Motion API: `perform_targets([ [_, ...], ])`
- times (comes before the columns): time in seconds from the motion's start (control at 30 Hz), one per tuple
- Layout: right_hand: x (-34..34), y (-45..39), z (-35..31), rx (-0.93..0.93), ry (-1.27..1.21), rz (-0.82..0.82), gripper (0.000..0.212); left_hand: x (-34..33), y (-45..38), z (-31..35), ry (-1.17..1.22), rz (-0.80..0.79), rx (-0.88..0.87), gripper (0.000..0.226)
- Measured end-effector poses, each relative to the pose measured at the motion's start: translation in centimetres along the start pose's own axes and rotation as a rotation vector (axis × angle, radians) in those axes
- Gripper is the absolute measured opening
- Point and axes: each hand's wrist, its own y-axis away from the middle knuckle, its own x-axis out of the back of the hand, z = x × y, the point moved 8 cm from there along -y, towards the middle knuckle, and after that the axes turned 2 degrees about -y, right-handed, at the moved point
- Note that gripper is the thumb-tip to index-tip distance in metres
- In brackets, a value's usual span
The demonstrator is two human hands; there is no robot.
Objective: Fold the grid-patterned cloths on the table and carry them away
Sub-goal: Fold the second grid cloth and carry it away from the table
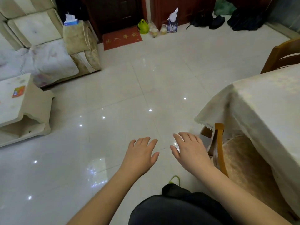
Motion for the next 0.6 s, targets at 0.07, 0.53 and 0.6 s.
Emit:
perform_targets([
  [0.07, 0.9, -2.3, 0.6, -0.009, 0.008, 0.037, 0.050, 1.2, -2.8, -0.5, -0.006, 0.001, -0.013, 0.055],
  [0.53, 4.6, -14.8, 5.8, -0.105, -0.019, 0.072, 0.059, 8.3, -18.4, -1.3, -0.004, 0.083, -0.143, 0.057],
  [0.6, 5.0, -16.9, 6.6, -0.126, -0.009, 0.087, 0.058, 9.0, -20.8, -1.5, -0.015, 0.083, -0.174, 0.066],
])
